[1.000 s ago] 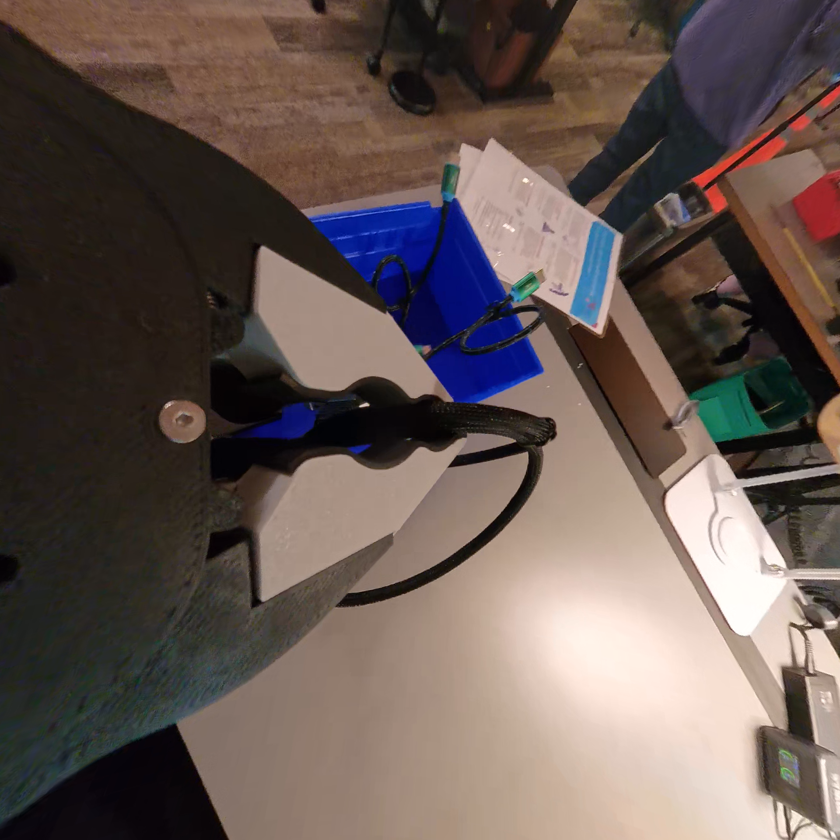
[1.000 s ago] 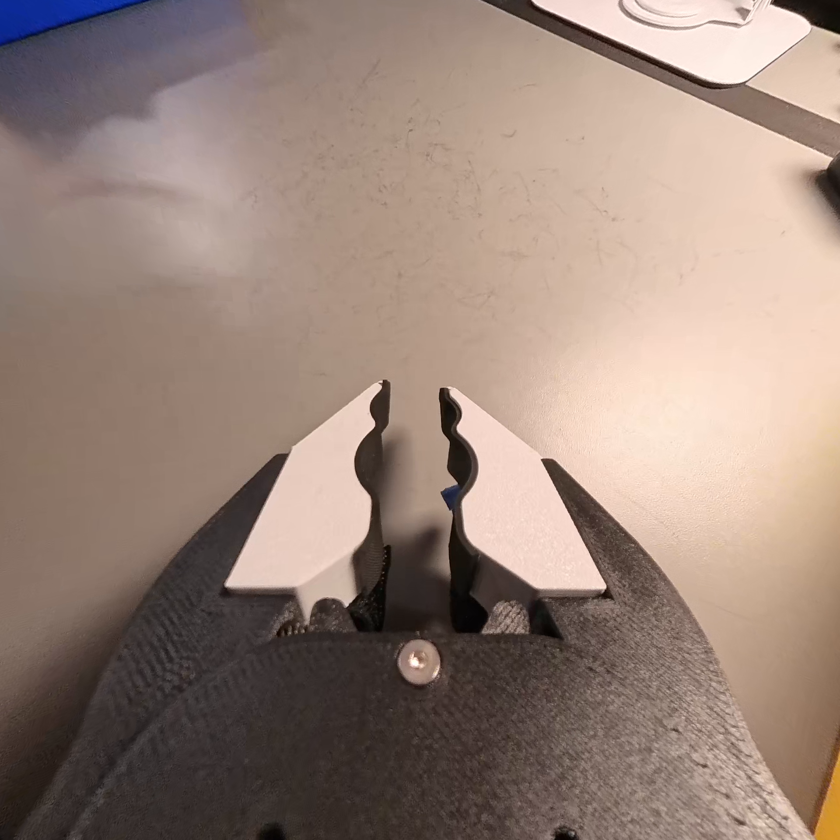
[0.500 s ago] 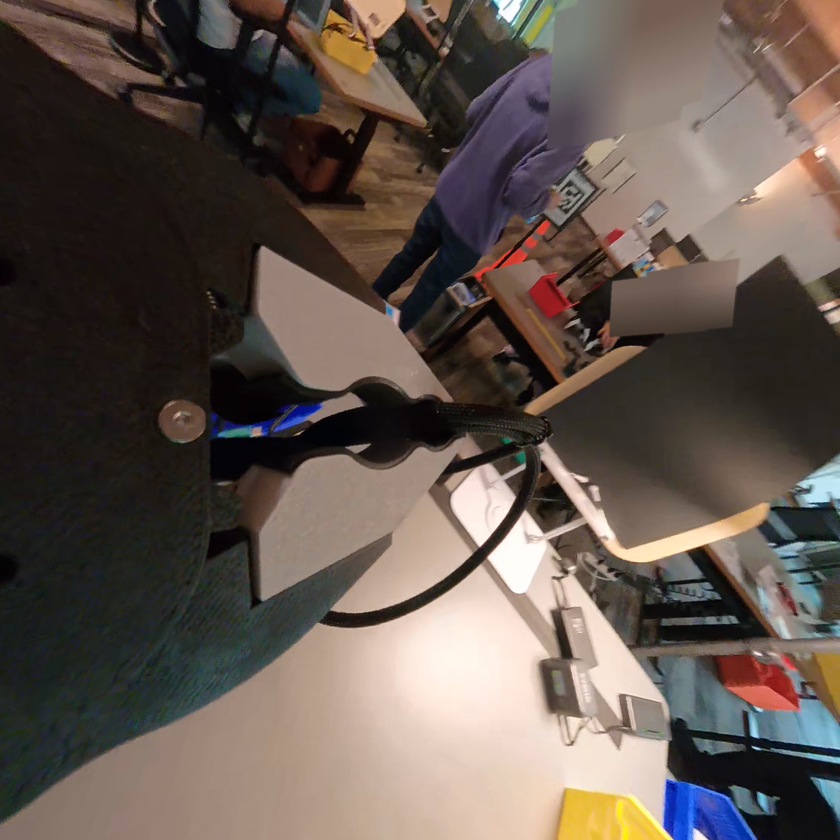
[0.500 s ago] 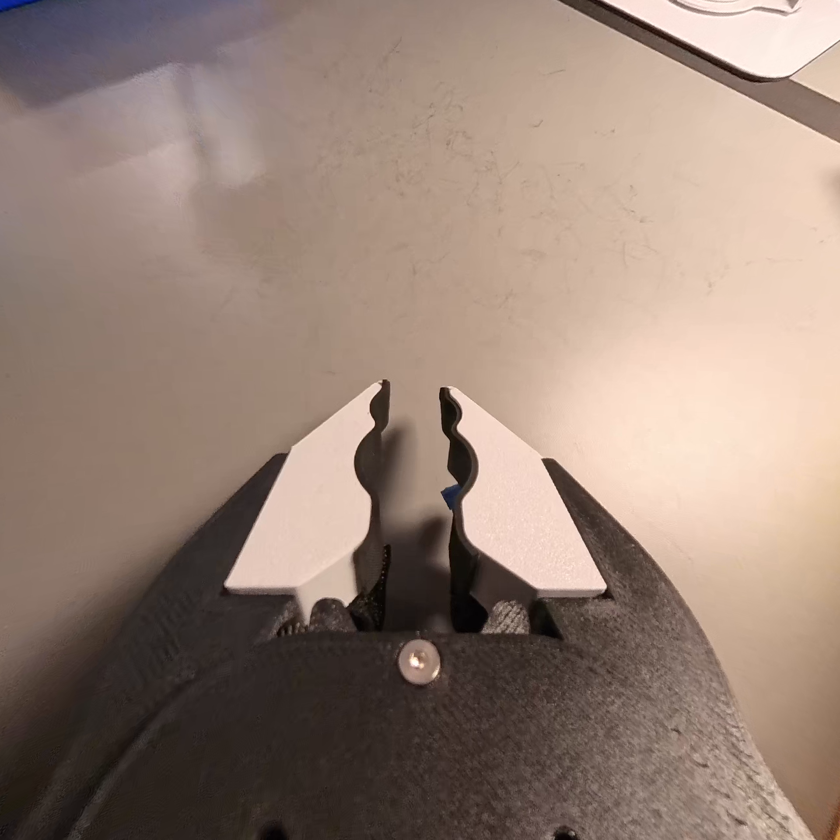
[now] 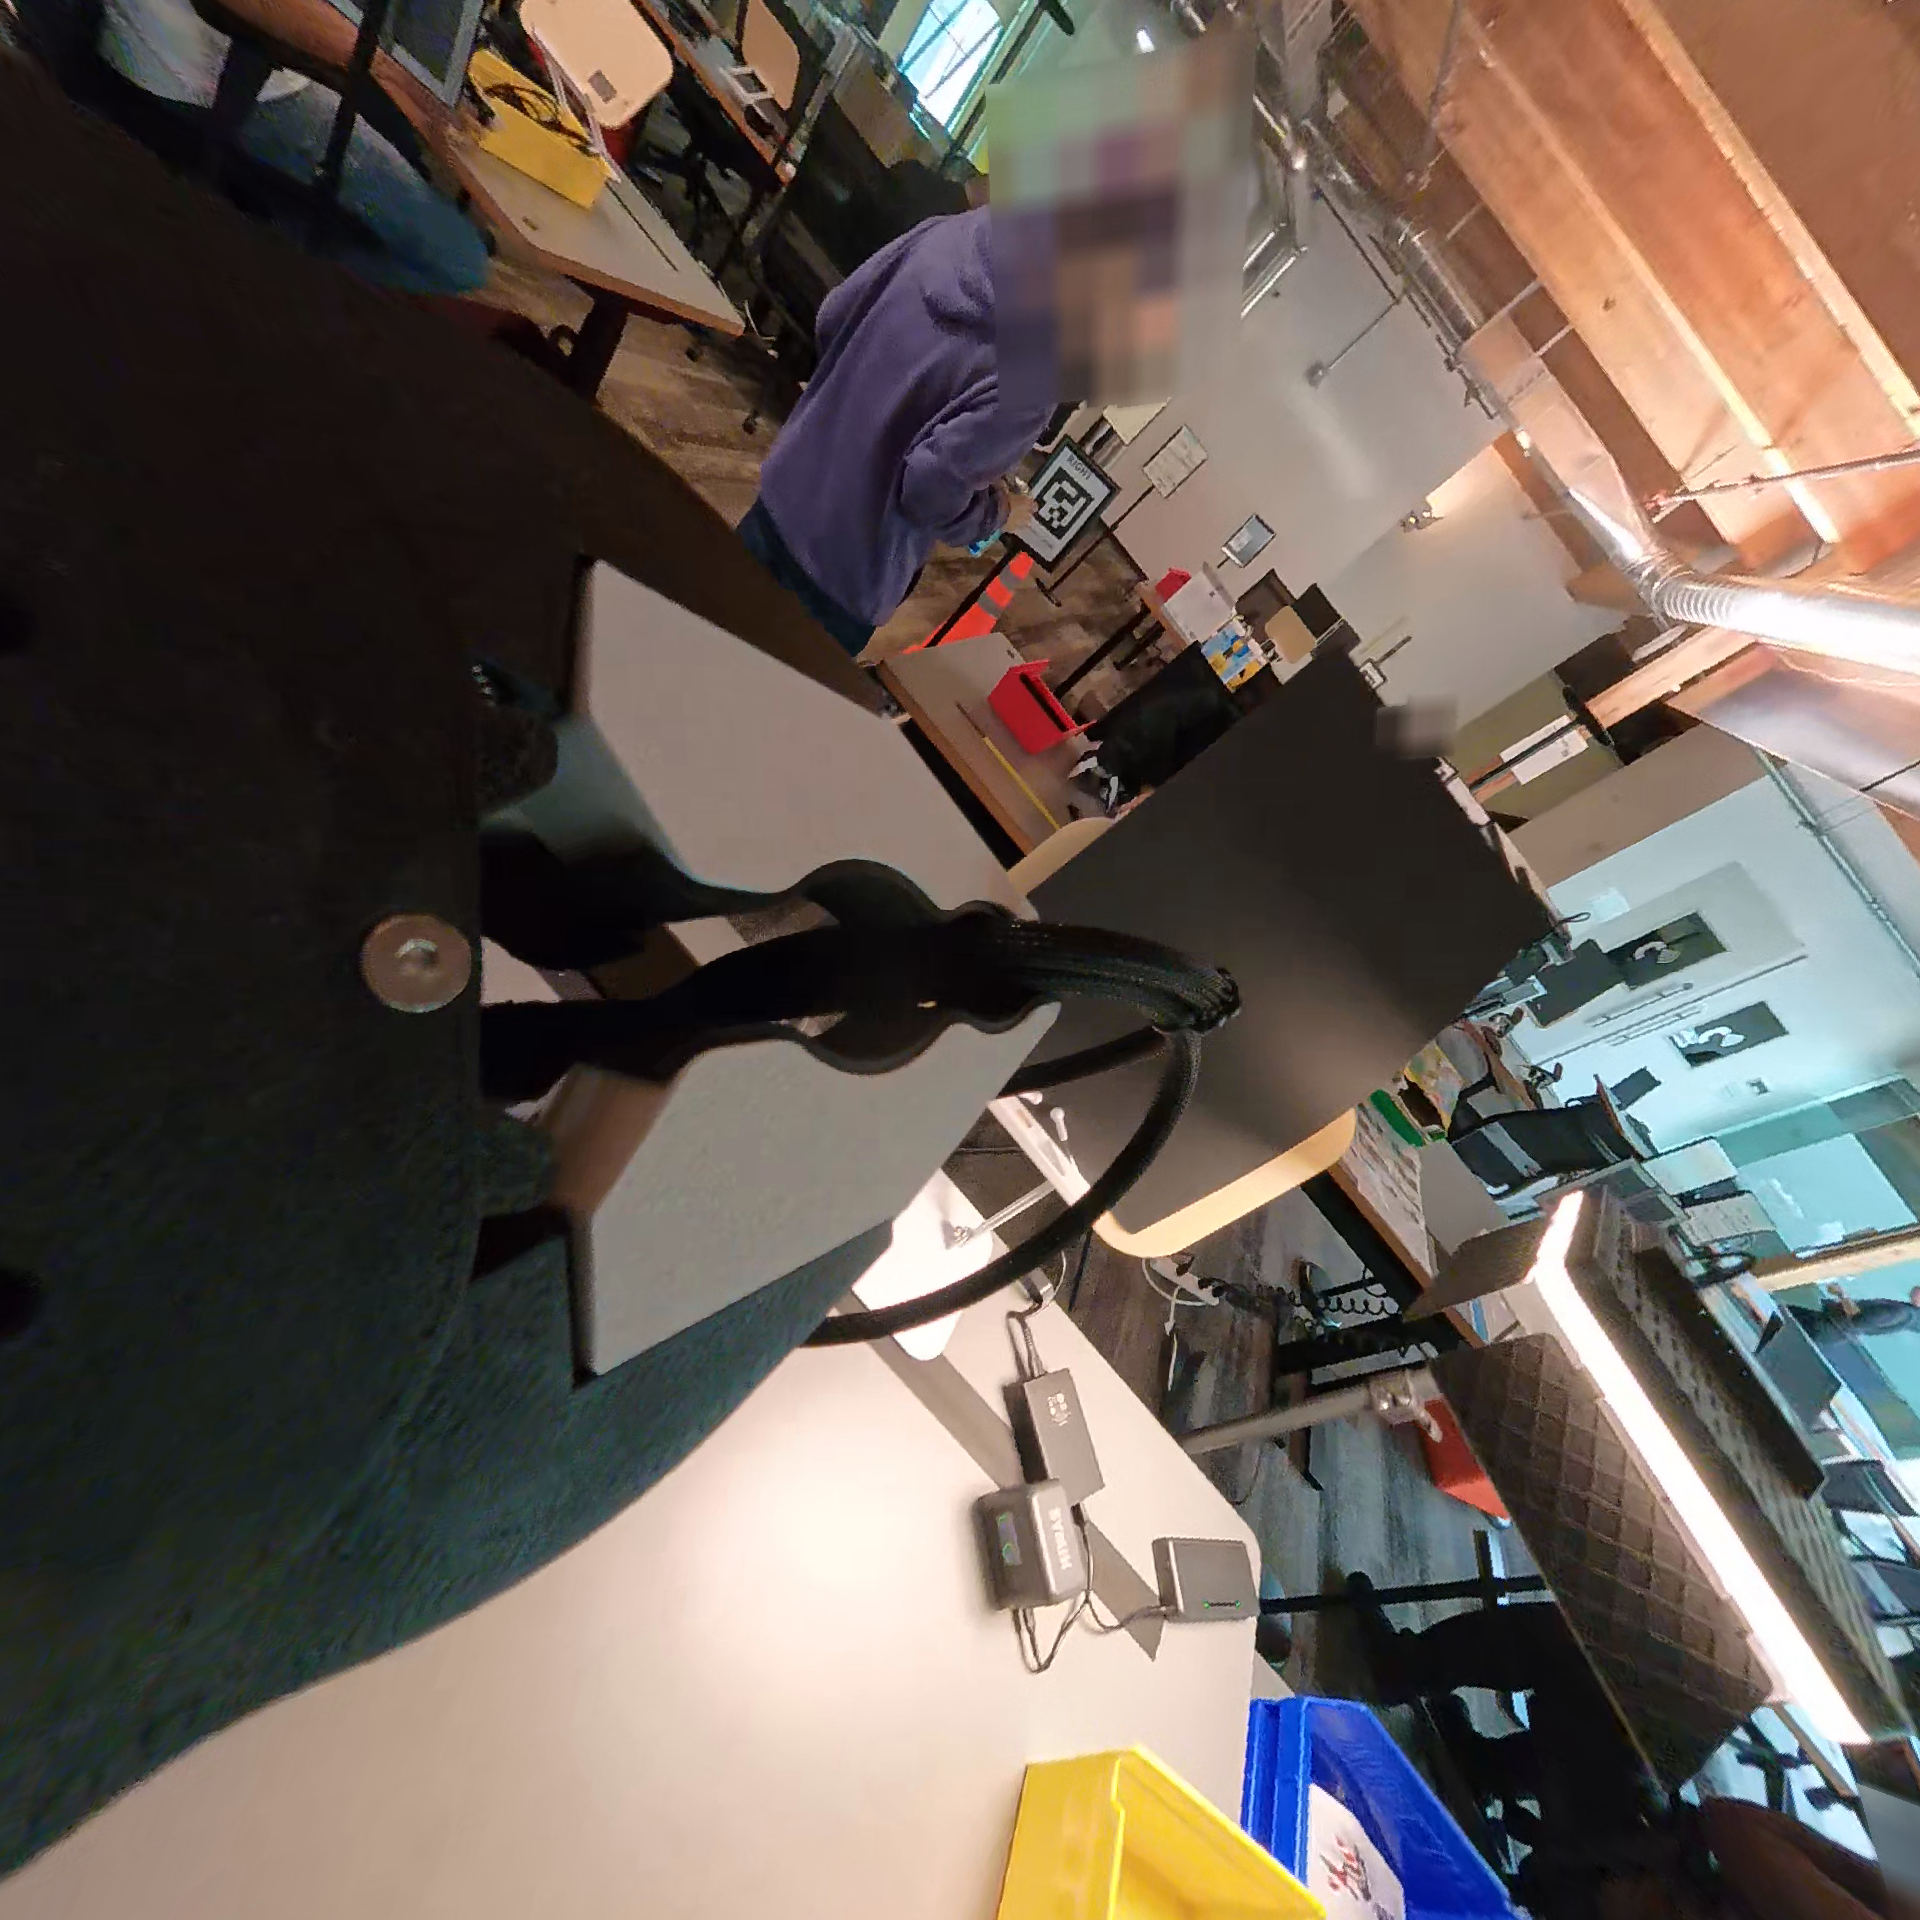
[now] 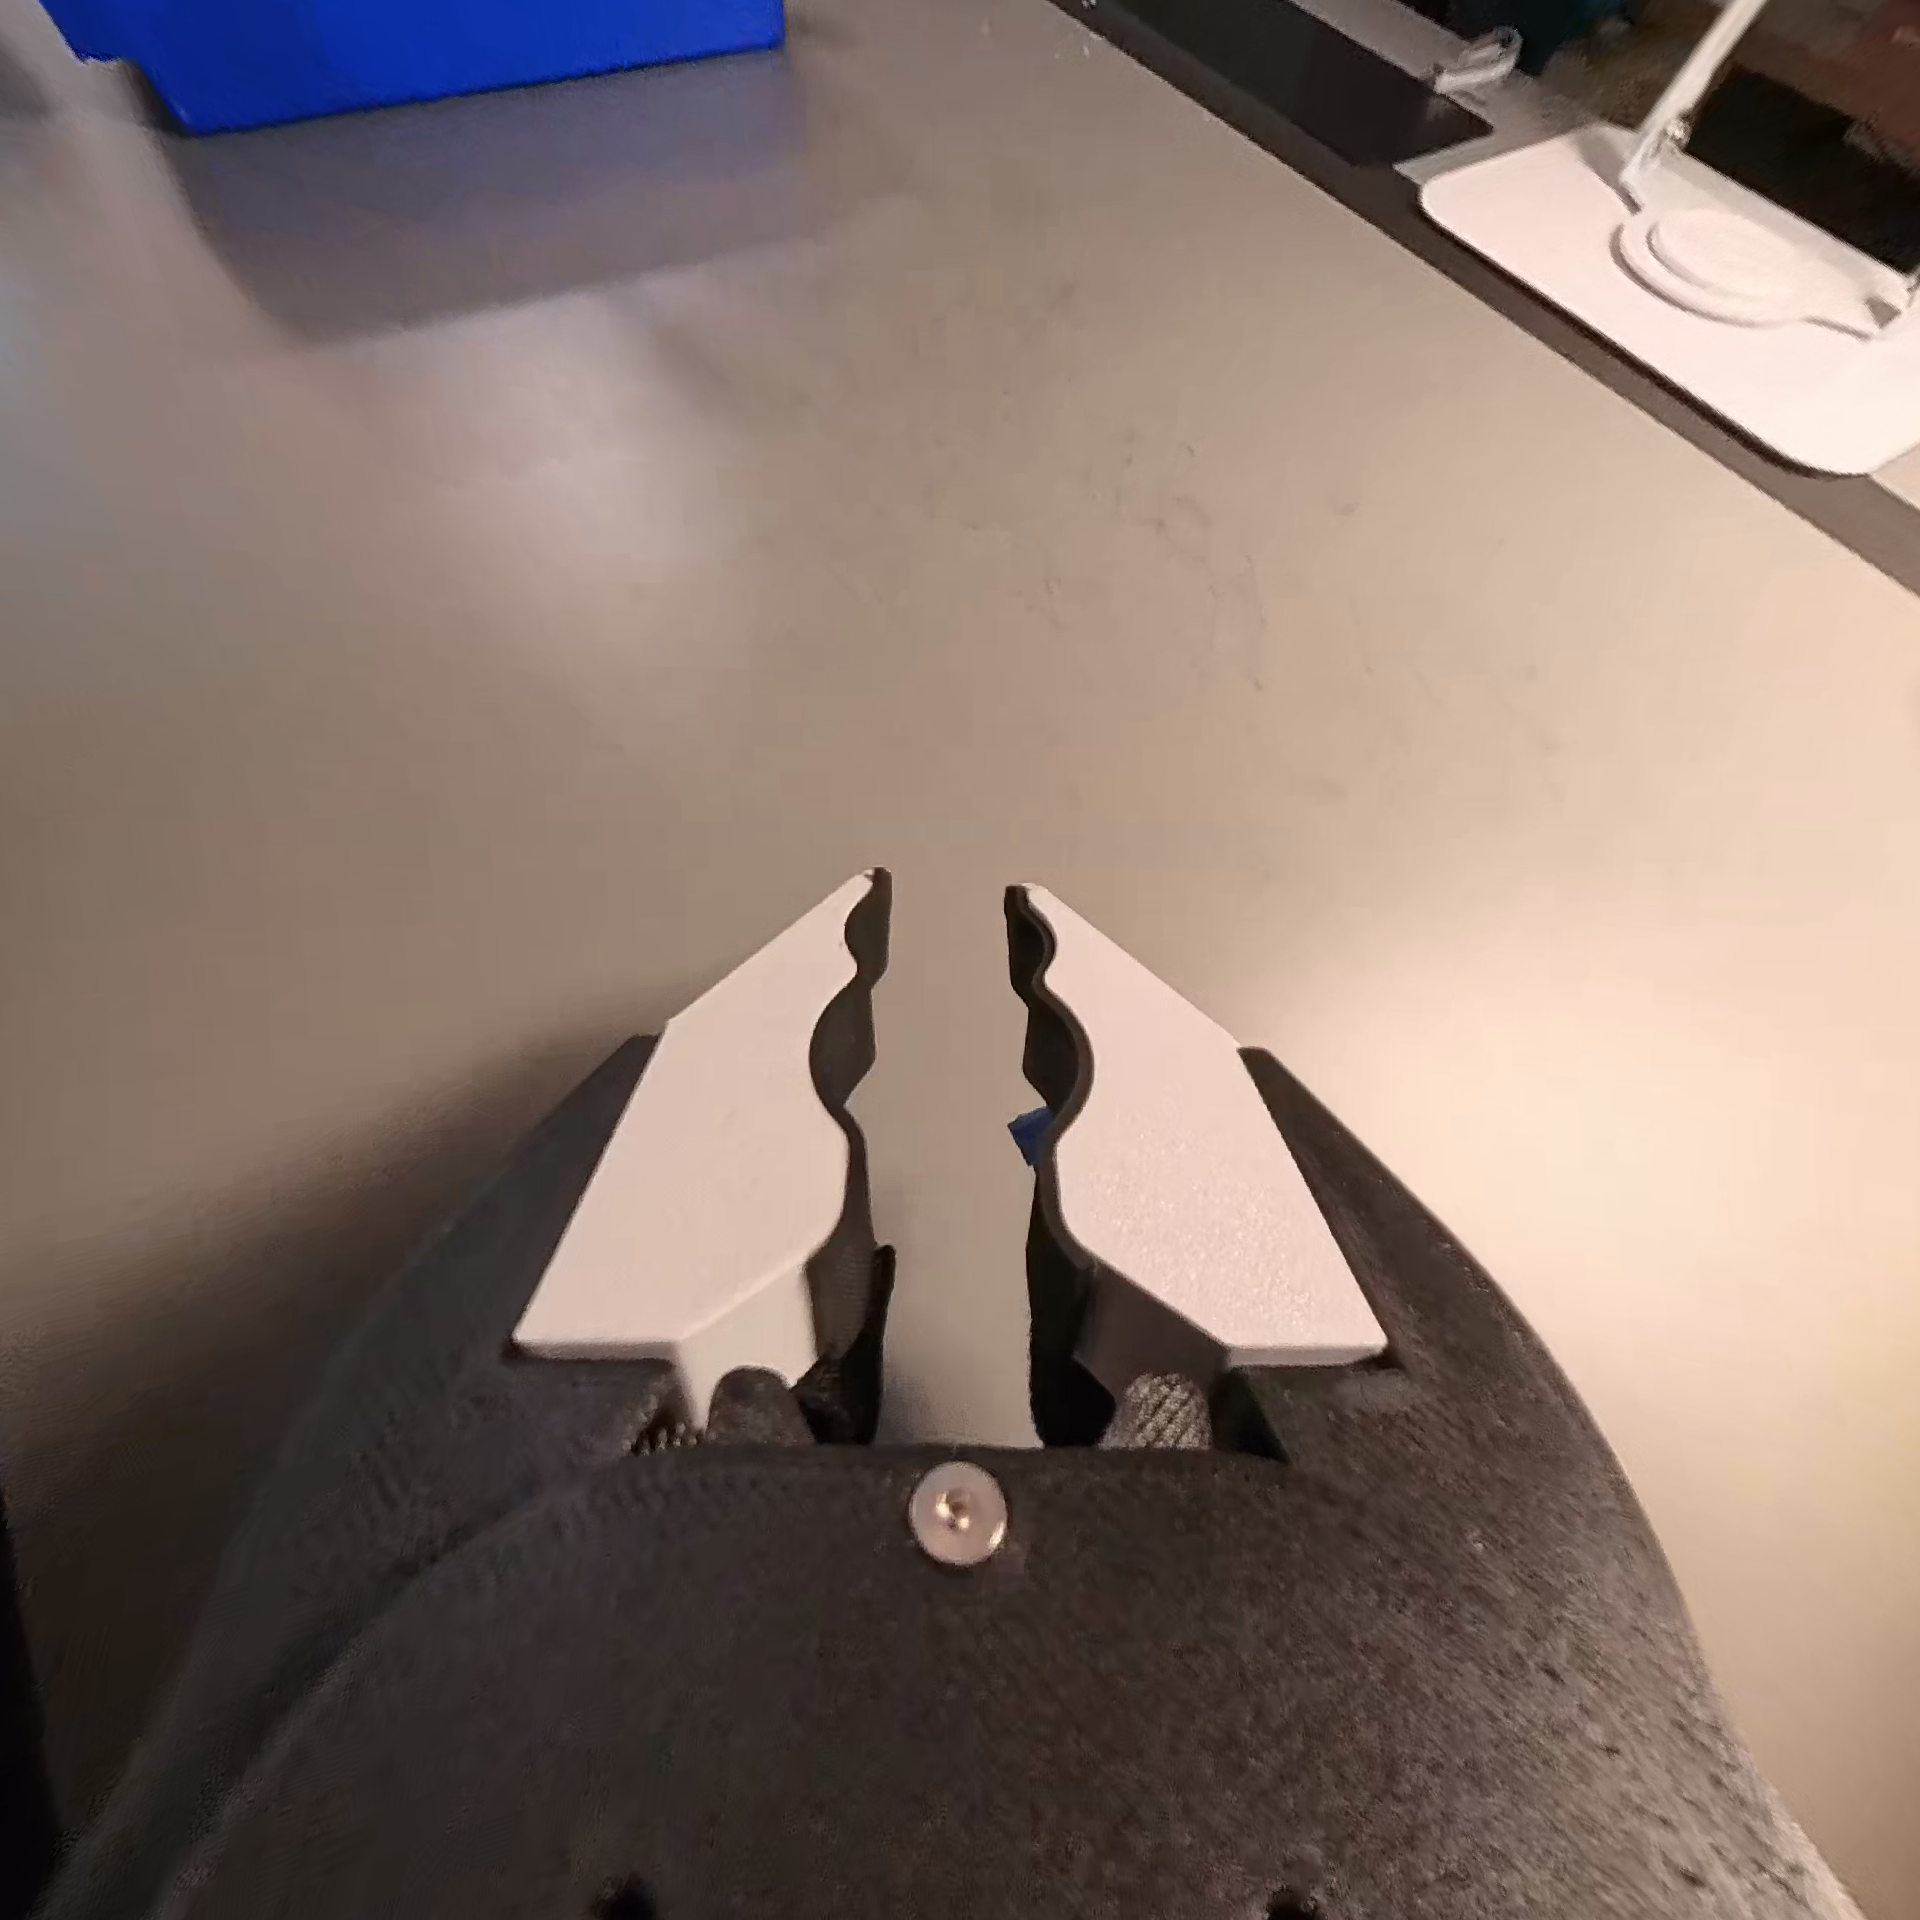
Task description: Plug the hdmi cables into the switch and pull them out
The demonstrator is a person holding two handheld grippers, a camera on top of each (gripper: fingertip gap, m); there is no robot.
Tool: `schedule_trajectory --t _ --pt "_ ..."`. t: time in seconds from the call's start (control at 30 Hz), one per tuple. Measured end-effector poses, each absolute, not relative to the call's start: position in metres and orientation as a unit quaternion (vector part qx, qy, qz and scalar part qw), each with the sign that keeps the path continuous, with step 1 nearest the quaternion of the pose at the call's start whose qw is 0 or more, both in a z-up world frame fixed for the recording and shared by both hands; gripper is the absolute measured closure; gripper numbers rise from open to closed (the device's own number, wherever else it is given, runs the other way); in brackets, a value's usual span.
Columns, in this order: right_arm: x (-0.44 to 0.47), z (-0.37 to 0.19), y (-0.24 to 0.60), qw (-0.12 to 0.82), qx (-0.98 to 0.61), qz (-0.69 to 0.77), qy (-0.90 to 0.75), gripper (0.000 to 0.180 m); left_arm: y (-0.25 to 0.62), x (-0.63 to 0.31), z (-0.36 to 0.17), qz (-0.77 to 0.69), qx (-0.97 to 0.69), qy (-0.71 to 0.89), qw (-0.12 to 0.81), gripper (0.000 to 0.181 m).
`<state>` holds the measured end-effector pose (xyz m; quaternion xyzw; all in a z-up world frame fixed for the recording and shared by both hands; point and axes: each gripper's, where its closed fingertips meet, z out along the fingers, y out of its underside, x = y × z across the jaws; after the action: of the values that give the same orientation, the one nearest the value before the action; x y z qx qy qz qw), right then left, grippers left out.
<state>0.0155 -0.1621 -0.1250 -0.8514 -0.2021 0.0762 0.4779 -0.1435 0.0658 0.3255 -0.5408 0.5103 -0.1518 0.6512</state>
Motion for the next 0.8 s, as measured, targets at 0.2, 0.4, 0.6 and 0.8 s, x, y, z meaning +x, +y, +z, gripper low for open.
schedule_trajectory --t 0.2,0.4,0.6,0.8 --pt "-0.001 -0.121 -0.155 0.480 -0.845 0.083 -0.221 0.157 0.067 -0.130 0.341 -0.185 -0.547 0.508 0.639 0.176" --pt "-0.022 -0.114 -0.149 0.490 -0.834 0.092 -0.238 0.157 0.030 -0.082 0.288 -0.244 -0.545 0.565 0.569 0.177" --pt "-0.030 -0.111 -0.153 0.504 -0.826 0.091 -0.237 0.157 -0.012 -0.021 0.181 -0.275 -0.546 0.636 0.470 0.177" --pt "0.003 -0.106 -0.159 0.545 -0.819 0.063 -0.168 0.159 -0.052 0.016 0.073 -0.282 -0.538 0.690 0.394 0.176"
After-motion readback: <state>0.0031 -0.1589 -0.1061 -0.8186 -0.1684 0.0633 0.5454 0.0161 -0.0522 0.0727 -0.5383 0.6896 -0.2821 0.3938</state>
